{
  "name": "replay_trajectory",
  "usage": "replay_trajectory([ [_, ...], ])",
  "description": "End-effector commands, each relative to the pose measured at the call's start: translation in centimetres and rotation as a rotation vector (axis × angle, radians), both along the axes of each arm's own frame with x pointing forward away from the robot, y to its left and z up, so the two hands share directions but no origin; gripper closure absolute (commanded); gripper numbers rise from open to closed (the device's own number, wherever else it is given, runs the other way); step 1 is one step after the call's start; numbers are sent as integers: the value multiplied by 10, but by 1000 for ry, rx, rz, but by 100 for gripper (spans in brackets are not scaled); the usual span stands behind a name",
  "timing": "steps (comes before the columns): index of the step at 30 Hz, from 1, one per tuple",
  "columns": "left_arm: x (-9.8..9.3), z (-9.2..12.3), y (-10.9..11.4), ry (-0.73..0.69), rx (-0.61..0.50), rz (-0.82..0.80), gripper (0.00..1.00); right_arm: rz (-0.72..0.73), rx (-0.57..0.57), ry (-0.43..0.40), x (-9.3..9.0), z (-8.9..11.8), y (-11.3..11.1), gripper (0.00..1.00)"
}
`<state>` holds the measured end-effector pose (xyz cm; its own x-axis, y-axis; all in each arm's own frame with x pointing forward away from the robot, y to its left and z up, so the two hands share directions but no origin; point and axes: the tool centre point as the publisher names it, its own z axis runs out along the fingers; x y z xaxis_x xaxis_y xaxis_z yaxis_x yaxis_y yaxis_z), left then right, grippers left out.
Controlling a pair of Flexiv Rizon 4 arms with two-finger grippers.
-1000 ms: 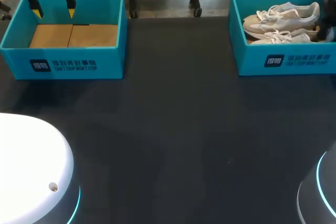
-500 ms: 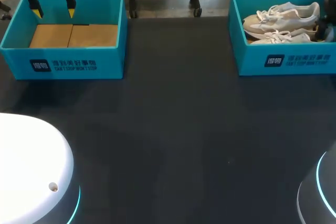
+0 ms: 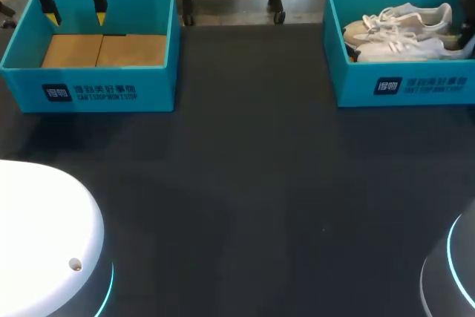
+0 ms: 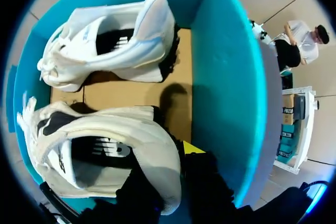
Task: Take the shoe out of the shoebox, open the shoe tongue, remove and reinsert the insole, then place the shoe into the shoebox
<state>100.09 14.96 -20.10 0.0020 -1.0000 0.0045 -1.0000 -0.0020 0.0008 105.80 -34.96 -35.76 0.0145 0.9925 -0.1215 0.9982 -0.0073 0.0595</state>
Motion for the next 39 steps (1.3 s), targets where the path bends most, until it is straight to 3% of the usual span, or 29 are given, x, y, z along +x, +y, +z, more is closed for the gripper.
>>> replay_trajectory([
  [1, 0, 1, 0, 0, 2, -1, 0, -12, -18, -33, -12, 22, 2, 100],
  [13, 0, 1, 0, 0, 2, -1, 0, -114, -63, -86, -14, 74, -12, 100],
  [27, 0, 1, 0, 0, 2, -1, 0, -233, -124, -136, -34, 174, -24, 100],
  [34, 0, 1, 0, 0, 2, -1, 0, -264, -146, -151, -64, 220, -16, 100],
  [39, 0, 1, 0, 0, 2, -1, 0, -259, -152, -171, -98, 238, -1, 100],
])
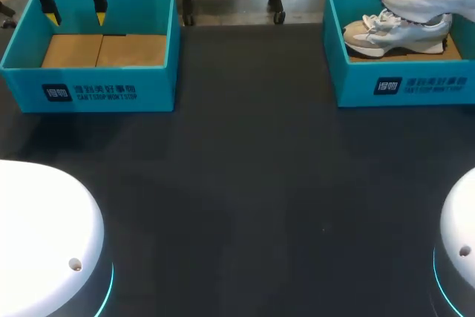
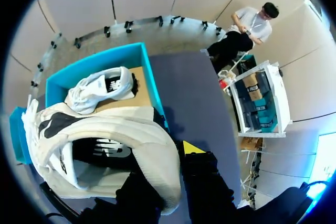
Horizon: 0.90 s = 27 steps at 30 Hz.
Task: Take the shoe out of the shoebox, open the shoe tongue, remove and reinsert the insole, then place the shoe into the shoebox
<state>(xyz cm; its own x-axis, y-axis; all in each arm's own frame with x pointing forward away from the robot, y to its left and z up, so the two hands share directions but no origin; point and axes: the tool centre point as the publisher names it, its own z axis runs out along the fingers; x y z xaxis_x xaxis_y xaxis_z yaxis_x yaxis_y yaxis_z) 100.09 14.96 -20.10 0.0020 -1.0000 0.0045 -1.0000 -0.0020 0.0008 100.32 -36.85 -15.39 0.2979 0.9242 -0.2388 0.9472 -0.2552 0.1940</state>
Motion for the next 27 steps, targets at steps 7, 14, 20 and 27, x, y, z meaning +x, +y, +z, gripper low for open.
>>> replay_trajectory([
  [7, 0, 1, 0, 0, 2, -1, 0, 36, -21, -70, -102, 42, 57, 100],
  [14, 0, 1, 0, 0, 2, -1, 0, 67, -17, -45, -163, 26, 111, 100],
  [20, 0, 1, 0, 0, 2, -1, 0, 21, 8, 11, -184, 26, 129, 100],
  [27, 0, 1, 0, 0, 2, -1, 0, 21, 8, 11, -184, 26, 129, 100],
])
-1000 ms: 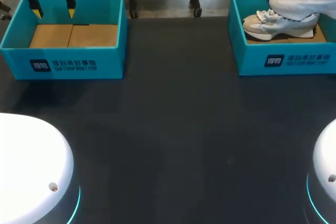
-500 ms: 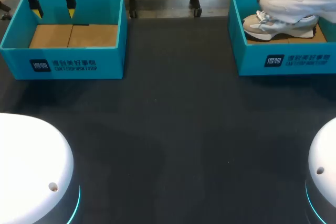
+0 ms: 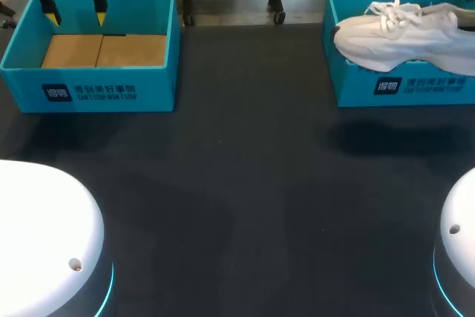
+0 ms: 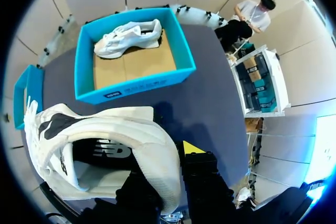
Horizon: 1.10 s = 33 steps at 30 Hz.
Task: Take the shoe out of the shoebox, open the shoe tongue, remove and reinsert the insole, then place the shoe into the shoebox
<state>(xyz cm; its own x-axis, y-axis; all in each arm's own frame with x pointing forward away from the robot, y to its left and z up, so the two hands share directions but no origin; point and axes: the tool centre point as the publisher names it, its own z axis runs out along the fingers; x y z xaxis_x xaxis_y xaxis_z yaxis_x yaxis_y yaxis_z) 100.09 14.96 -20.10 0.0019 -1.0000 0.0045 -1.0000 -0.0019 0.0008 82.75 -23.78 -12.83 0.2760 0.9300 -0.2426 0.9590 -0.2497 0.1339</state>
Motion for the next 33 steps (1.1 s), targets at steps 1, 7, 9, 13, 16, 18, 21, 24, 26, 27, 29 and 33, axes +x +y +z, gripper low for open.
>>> replay_trajectory([
  [1, 0, 1, 0, 0, 2, -1, 0, 13, -6, -48, -8, 0, -1, 100],
  [7, 0, 1, 0, 0, 2, -1, 0, 13, -6, -48, -8, 0, -1, 100],
  [9, 0, 1, 0, 0, 2, -1, 0, 13, -6, -48, -8, 0, -1, 100],
  [13, 0, 1, 0, 0, 2, -1, 0, 13, -6, -48, -8, 0, -1, 100],
  [16, 0, 1, 0, 0, 2, -1, 0, 21, 2, -37, -19, -7, 13, 100],
  [18, 0, 1, 0, 0, 2, -1, 0, 24, -11, -41, -37, -16, 32, 100],
  [21, 0, 1, 0, 0, 2, -1, 0, 32, 13, -57, -61, -27, 55, 100],
  [24, 0, 1, 0, 0, 2, -1, 0, 5, -14, -52, -87, -41, 78, 100],
  [26, 0, 1, 0, 0, 2, -1, 0, -14, -41, -55, -105, -53, 96, 100],
  [27, 0, 1, 0, 0, 2, -1, 0, -24, -32, -62, -113, -57, 103, 100],
  [29, 0, 1, 0, 0, 2, -1, 0, -44, -33, -71, -126, -65, 117, 100],
  [33, 0, 1, 0, 0, 2, -1, 0, -60, -9, -72, -141, -72, 132, 100],
])
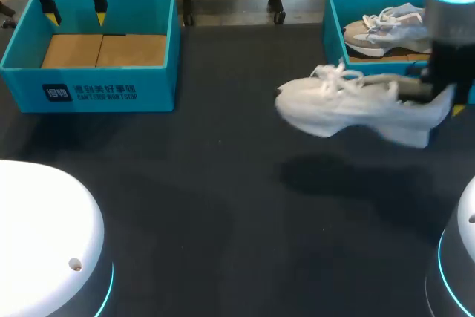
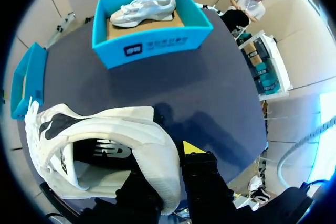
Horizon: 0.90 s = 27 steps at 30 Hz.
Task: Take the shoe out of the shoebox, open the shoe tongue, remove and reinsert the insole, then place the shoe into the shoebox
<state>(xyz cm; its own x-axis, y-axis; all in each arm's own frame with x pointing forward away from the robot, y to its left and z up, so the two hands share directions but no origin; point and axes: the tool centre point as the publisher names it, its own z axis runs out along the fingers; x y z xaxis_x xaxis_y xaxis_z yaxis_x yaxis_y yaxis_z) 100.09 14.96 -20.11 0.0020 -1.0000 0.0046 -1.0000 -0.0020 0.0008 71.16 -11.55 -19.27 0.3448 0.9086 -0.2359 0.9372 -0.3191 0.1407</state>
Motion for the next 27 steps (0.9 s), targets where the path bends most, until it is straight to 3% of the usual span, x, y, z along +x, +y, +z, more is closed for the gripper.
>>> replay_trajectory([
  [1, 0, 1, 0, 0, 2, -1, 0, 12, -16, -63, -25, -8, 10, 100],
  [13, 0, 1, 0, 0, 2, -1, 0, 12, -16, -63, -25, -8, 10, 100],
  [21, 0, 1, 0, 0, 2, -1, 0, 192, -39, -89, -34, -49, 132, 100],
  [22, 0, 1, 0, 0, 2, -1, 0, 201, -86, -83, -37, -53, 144, 100],
  [27, 0, 1, 0, 0, 2, -1, 0, 254, -41, -68, -47, -75, 185, 100],
])
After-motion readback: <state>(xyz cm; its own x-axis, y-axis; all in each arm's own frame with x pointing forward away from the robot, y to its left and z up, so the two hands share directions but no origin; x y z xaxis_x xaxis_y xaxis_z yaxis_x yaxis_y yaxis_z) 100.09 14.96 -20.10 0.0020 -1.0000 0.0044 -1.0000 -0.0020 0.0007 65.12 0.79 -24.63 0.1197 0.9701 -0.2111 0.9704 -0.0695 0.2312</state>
